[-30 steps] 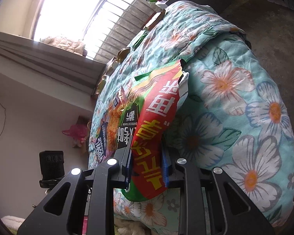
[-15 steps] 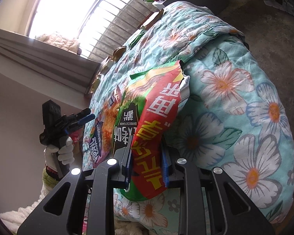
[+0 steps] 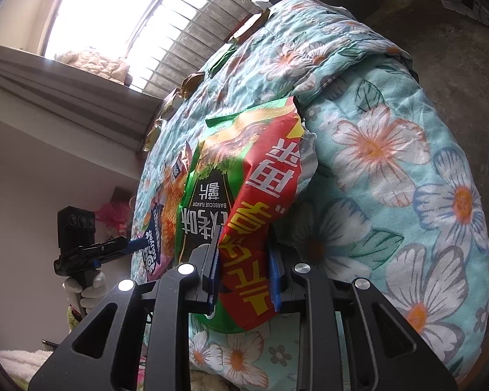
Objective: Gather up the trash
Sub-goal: 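Grasp the pink Gouyaer snack bag with the left tool while the right tool holds the red bag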
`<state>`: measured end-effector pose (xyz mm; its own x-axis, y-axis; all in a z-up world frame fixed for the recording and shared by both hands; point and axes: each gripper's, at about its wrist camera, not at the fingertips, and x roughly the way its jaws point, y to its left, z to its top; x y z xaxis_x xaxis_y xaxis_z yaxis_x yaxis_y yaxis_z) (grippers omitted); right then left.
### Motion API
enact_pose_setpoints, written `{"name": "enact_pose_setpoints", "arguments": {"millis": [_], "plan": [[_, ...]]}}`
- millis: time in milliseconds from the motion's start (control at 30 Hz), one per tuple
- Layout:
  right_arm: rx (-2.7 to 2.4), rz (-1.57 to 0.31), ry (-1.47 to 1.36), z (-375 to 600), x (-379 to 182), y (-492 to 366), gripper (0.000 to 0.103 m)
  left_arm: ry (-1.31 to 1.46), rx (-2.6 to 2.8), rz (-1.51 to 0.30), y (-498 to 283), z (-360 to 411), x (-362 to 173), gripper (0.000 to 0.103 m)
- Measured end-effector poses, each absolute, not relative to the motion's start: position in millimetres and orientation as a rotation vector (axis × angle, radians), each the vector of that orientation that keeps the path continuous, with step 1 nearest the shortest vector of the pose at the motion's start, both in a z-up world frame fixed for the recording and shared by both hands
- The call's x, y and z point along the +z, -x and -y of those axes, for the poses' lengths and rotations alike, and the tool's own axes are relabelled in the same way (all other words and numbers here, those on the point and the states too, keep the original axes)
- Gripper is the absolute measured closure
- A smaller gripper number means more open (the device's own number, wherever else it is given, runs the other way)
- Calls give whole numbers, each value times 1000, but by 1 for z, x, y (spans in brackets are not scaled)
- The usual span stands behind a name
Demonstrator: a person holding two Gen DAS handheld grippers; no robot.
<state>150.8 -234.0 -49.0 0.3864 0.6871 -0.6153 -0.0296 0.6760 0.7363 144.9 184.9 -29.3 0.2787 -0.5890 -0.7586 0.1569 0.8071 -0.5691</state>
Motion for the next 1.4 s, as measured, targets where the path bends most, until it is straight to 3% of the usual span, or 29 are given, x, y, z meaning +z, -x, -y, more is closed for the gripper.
{"name": "enact_pose_setpoints", "arguments": {"millis": [167, 400, 667, 1000, 1300, 1400], "plan": [[505, -1090, -721, 233, -52, -151, 79, 322, -391, -1050, -187, -197, -15, 31], [492, -1077, -722, 235, -45, -142, 79, 282, -376, -1215, -240, -171, -51, 31], [505, -1078, -725, 235, -48, -141, 79, 537, -558, -1324, -175, -175, -53, 31], [504, -1076, -730, 235, -51, -140, 79, 702, -576, -1254, -114, -178, -73, 32], [506, -1084, -816, 237, -59, -138, 74, 948, -746, -1120, -99, -164, -73, 46], [523, -1093, -879, 239, -66, -139, 61, 921, -712, -1089, -92, -159, -70, 57]]}}
